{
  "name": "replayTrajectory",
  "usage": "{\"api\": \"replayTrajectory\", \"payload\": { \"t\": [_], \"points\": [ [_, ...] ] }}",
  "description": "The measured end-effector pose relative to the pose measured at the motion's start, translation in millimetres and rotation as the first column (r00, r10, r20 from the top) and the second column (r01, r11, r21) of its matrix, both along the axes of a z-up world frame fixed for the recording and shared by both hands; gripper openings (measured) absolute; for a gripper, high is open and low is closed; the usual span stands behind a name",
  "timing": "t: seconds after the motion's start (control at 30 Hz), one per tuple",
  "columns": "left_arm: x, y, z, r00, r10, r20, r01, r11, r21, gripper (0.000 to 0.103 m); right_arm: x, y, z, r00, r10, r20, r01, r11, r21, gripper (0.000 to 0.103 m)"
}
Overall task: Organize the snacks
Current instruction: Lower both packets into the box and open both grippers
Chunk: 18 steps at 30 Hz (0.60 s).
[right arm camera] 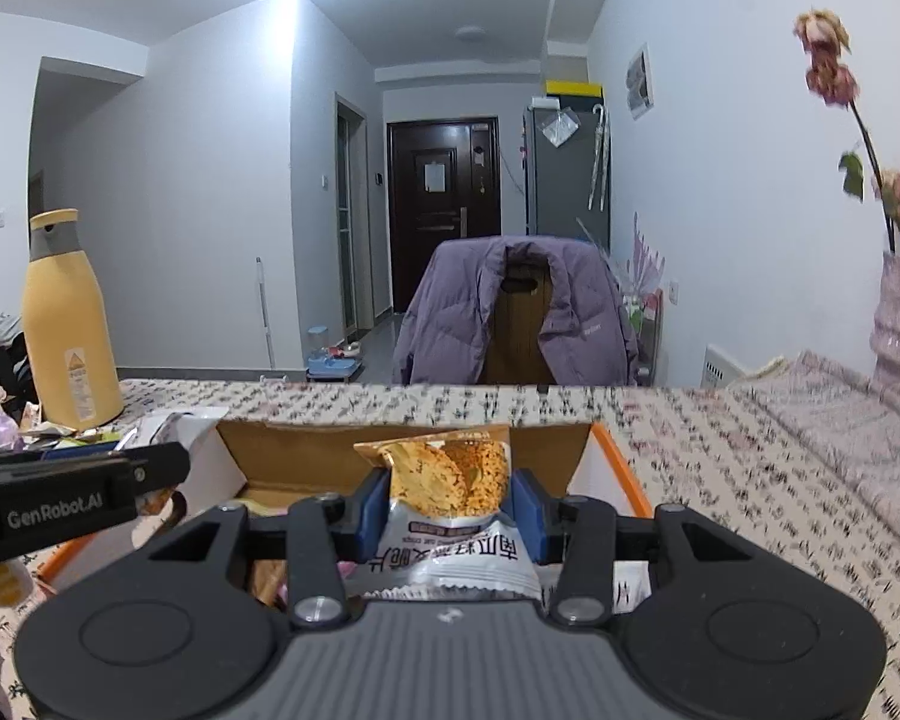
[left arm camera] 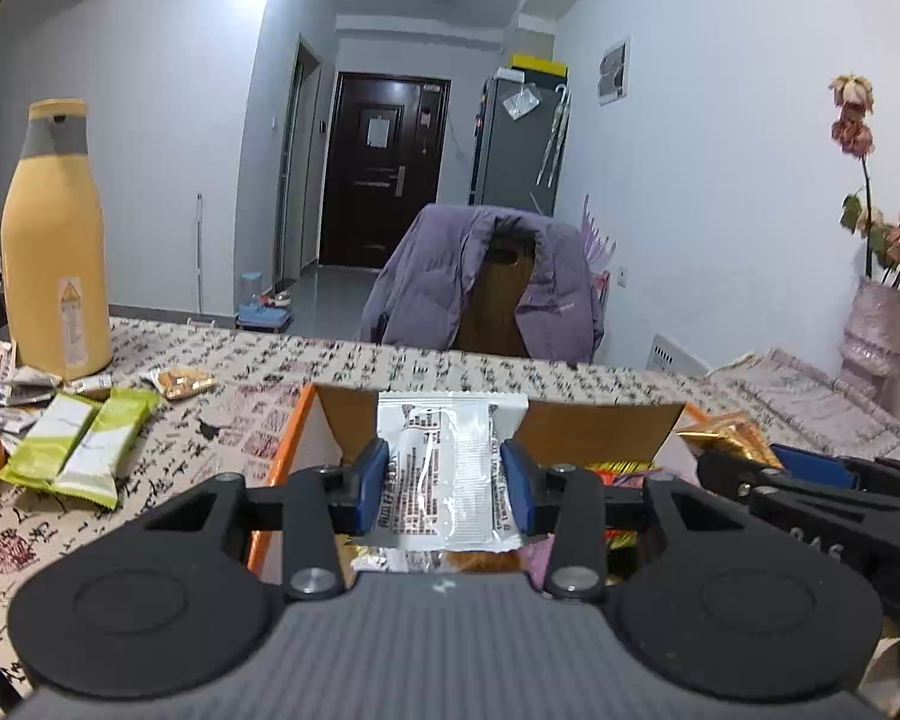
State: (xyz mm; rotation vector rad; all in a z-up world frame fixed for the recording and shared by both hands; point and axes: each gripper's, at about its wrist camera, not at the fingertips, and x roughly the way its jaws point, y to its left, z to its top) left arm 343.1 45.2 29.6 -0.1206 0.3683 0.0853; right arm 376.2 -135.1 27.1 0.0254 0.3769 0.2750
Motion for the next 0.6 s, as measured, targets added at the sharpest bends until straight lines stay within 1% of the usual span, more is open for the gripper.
{"api": "replayTrajectory", "payload": {
  "t": [0.07, 0.23, 0.3, 0.33, 0.37, 0.4, 0.43, 0.47, 0.5, 0.6],
  "points": [
    [3, -1, -4, 1.0, 0.004, -0.008, -0.004, 1.0, 0.012, 0.041, 1, -2, -4, 1.0, 0.002, -0.009, -0.002, 1.0, 0.002, 0.043],
    [6, 1, -11, 1.0, -0.007, -0.022, 0.007, 1.0, 0.003, 0.042, 1, -2, -7, 1.0, 0.013, -0.017, -0.013, 1.0, 0.006, 0.044],
    [6, 1, -12, 1.0, -0.012, -0.019, 0.012, 1.0, 0.001, 0.043, 2, -2, -7, 1.0, 0.014, -0.023, -0.014, 1.0, 0.003, 0.047],
    [6, 2, -12, 1.0, -0.015, -0.019, 0.015, 1.0, 0.001, 0.045, 2, -3, -8, 1.0, 0.012, -0.026, -0.012, 1.0, 0.006, 0.048],
    [5, 2, -13, 1.0, -0.016, -0.018, 0.016, 1.0, 0.002, 0.055, 2, -4, -7, 1.0, 0.004, -0.026, -0.004, 1.0, 0.006, 0.051],
    [3, 3, -13, 1.0, -0.019, -0.016, 0.019, 1.0, 0.0, 0.063, 2, -5, -6, 1.0, -0.001, -0.025, 0.001, 1.0, 0.008, 0.062],
    [3, 3, -12, 1.0, -0.015, -0.009, 0.015, 1.0, -0.002, 0.084, 1, -7, -5, 1.0, -0.005, -0.027, 0.005, 1.0, 0.014, 0.069],
    [1, 4, -12, 1.0, 0.002, 0.002, -0.002, 1.0, -0.004, 0.098, 1, -9, -5, 1.0, -0.012, -0.025, 0.012, 1.0, 0.024, 0.085],
    [-2, 5, -12, 1.0, 0.02, 0.018, -0.02, 1.0, -0.003, 0.103, 0, -11, -5, 1.0, -0.023, -0.02, 0.023, 0.999, 0.032, 0.095],
    [-4, 8, -9, 0.999, 0.025, 0.024, -0.025, 1.0, -0.008, 0.103, -2, -17, -3, 0.999, -0.042, -0.011, 0.043, 0.998, 0.053, 0.103]
  ]
}}
